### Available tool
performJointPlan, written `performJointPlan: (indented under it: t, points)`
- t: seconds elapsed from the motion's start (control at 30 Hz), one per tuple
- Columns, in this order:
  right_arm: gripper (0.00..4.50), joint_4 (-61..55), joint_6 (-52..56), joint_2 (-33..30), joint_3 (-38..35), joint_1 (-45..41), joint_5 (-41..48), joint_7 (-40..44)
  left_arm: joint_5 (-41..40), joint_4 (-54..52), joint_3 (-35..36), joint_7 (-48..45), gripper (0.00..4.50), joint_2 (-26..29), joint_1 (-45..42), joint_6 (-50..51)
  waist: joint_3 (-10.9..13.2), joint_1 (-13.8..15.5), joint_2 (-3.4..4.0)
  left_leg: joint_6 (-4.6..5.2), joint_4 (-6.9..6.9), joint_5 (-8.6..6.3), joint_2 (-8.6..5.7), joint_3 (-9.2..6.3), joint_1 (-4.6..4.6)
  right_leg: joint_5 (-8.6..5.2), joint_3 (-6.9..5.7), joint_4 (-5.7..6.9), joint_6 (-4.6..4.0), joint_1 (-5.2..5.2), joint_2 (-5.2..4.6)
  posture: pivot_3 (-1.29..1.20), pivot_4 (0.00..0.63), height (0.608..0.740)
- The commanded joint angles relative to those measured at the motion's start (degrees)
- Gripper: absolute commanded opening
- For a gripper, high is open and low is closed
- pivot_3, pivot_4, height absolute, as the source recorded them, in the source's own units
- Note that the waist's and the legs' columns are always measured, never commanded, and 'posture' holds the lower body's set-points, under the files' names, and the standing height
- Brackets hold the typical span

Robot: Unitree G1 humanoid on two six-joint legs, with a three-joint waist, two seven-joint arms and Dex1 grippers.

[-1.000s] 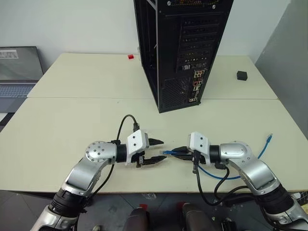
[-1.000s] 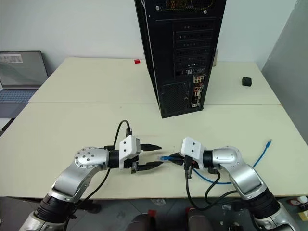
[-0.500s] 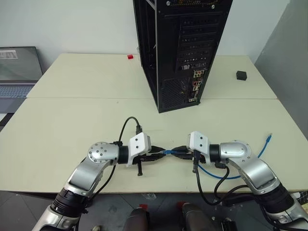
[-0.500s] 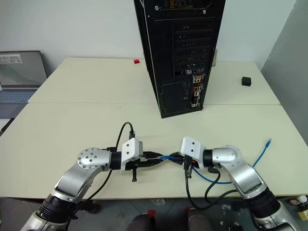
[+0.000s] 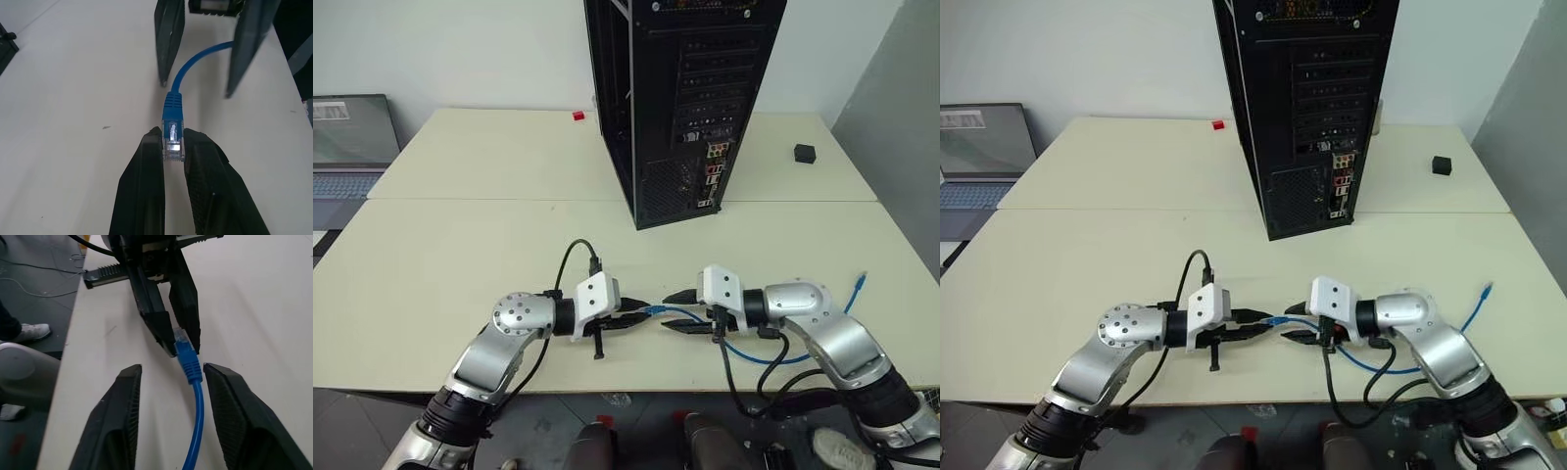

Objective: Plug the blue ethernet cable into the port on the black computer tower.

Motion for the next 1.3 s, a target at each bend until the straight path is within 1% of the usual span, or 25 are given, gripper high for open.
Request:
performJointPlan:
  t: [0.03,0.13,0.2,0.23,0.33,0.43,0.57,0.67,0.97,1.03,1.1,1.13,1.3]
  points:
    - [3.14,-3.73,4.63,-3.53,-6.8,0.15,6.21,1.52,4.01,-1.19,0.61,4.53,0.3,-1.81,1.32,-7.78,0.0,0.05,-0.01,0.0,0.0,0.0,-0.02,0.01,0.0,0.0,0.01,0.0,0.0,0.0,-0.03,0.0,0.15,0.74]
    - [3.81,-4.51,9.52,-4.13,-11.26,1.19,10.97,-0.17,10.54,1.35,0.41,10.04,0.3,-3.6,1.35,-17.9,-0.01,0.09,-0.01,0.0,0.0,0.0,-0.01,-0.01,0.0,0.0,0.0,0.0,0.0,0.01,-0.04,0.0,0.15,0.74]
    - [4.31,-5.2,12.9,-3.25,-13.52,1.6,14.05,-2.11,14.86,3.48,0.14,12.92,0.3,-3.78,0.94,-25.03,-0.01,0.13,-0.01,0.0,-0.01,0.0,0.0,0.01,0.01,0.0,0.02,0.0,-0.01,0.01,-0.05,0.0,0.15,0.74]
    - [4.45,-5.59,14.78,-2.27,-14.76,1.8,16.1,-3.52,18.05,5.02,0.0,14.95,0.3,-3.38,0.39,-30.52,-0.01,0.08,-0.01,0.0,-0.01,0.0,0.0,0.01,0.0,0.01,0.03,0.0,-0.01,0.01,-0.06,0.0,0.15,0.74]
    - [4.5,-6.41,19.58,0.7,-17.47,1.88,21.51,-7.29,26.17,9.53,-0.06,20.91,0.3,-2.15,-1.53,-45.96,-0.01,0.02,-0.01,0.0,-0.02,0.0,0.04,0.02,0.01,0.02,0.04,0.01,-0.02,0.01,-0.17,0.0,0.15,0.74]
    - [4.5,-7.02,22.56,2.62,-17.38,1.15,24.24,-9.94,32.49,12.65,0.42,26.45,0.3,-1.32,-3.16,-55.66,-0.01,0.08,0.0,0.0,-0.04,0.0,0.01,0.02,0.01,0.02,0.03,0.0,-0.02,0.0,-0.23,0.0,0.15,0.74]
    - [4.5,-6.43,24.98,5.69,-15.46,-0.12,25.62,-13.74,36.58,14.93,0.93,31.34,0.3,-1.36,-4.37,-60.79,-0.02,0.06,0.0,0.01,-0.02,0.0,-0.08,0.04,-0.02,0.02,0.01,0.0,0.0,0.0,-0.34,0.0,0.15,0.74]
    - [4.5,-4.97,26.19,7.38,-13.72,-0.98,25.87,-14.81,38.89,15.96,1.11,34.11,0.3,-1.26,-4.67,-62.96,-0.02,0.05,0.01,0.01,-0.03,0.0,-0.05,0.02,-0.01,0.02,-0.03,0.02,0.0,0.0,-0.33,0.0,0.15,0.74]
    - [4.5,-2.41,25.96,8.82,-11.27,-2.3,25.68,-15.11,41.57,15.83,1.48,38.37,0.3,-0.95,-4.66,-63.11,-0.02,0.05,0.01,0.01,-0.03,0.0,-0.07,0.0,-0.02,0.02,-0.09,0.02,0.0,0.0,-0.33,0.0,0.15,0.74]
    - [4.15,-1.93,25.78,9.07,-11.13,-2.46,25.52,-15.34,42.01,15.8,1.41,38.91,0.3,-0.74,-4.58,-63.01,-0.02,0.04,0.01,0.01,-0.03,0.0,-0.07,0.0,-0.02,0.02,-0.09,0.02,0.0,0.0,-0.33,0.0,0.15,0.74]
    - [3.96,-1.66,25.55,8.93,-10.85,-2.55,25.29,-15.28,42.21,15.86,1.39,39.43,0.3,-0.56,-4.52,-63.03,-0.02,0.05,0.01,0.01,-0.03,0.0,-0.07,0.0,-0.02,0.02,-0.1,0.03,0.0,0.0,-0.33,0.0,0.15,0.74]
    - [3.57,-1.57,25.43,8.77,-10.65,-2.58,25.11,-15.18,42.36,15.88,1.42,39.7,0.3,-0.48,-4.5,-62.95,-0.02,0.05,0.01,0.01,-0.03,0.0,-0.07,0.0,-0.02,0.02,-0.09,0.03,0.0,0.0,-0.33,0.0,0.15,0.74]
    - [2.55,-1.29,25.0,8.78,-10.41,-2.61,24.71,-15.24,43.15,16.04,1.32,40.89,0.3,-0.07,-4.48,-62.88,-0.02,0.05,0.01,0.01,-0.03,0.0,-0.07,-0.01,-0.02,0.02,-0.11,0.03,0.0,0.0,-0.33,0.0,0.15,0.74]
